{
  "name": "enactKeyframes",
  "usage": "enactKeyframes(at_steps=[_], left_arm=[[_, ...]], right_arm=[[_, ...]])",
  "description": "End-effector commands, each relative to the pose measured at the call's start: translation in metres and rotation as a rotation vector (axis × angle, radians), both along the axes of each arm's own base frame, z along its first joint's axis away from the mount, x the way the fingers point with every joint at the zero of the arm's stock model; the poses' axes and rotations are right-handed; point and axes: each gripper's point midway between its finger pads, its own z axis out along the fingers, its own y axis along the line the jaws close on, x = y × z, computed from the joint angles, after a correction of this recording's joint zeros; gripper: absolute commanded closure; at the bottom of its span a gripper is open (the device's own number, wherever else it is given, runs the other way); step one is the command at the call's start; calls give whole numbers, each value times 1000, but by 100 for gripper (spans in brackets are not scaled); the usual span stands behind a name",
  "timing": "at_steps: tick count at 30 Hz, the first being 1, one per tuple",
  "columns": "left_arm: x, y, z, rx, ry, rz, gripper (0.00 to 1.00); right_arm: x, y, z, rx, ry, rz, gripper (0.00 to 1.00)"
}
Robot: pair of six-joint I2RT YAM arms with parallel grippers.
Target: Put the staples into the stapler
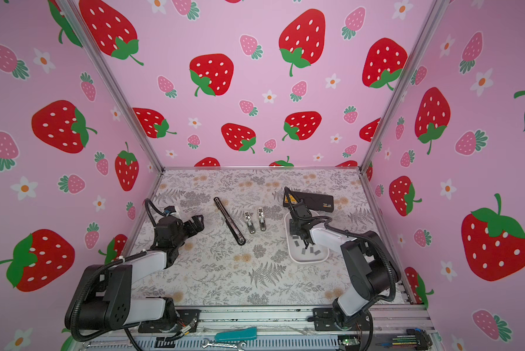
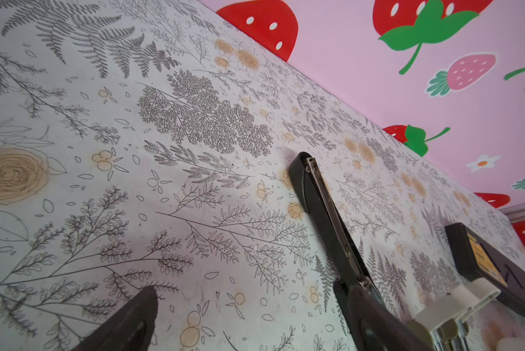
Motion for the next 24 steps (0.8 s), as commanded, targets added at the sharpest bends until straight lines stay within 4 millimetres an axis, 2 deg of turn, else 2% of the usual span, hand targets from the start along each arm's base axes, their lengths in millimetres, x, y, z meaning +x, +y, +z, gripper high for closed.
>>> enactKeyframes(at_steps=[1, 7, 13, 20, 24], left_arm=[[4, -2, 13, -29, -52, 1, 1], [5, -3, 11, -11, -30, 9, 1], [5, -6, 10, 7, -9, 2, 1], [5, -7, 9, 23, 1, 6, 1], [5, -6, 8, 20, 3, 9, 1]], right_arm=[[-7, -13, 0, -4, 5, -45, 69], [-16, -20, -4, 11, 10, -79, 69], [-22, -19, -4, 50, 10, -75, 65], [-20, -3, -27, 81, 68, -37, 68], [-21, -4, -39, 76, 89, -51, 68]])
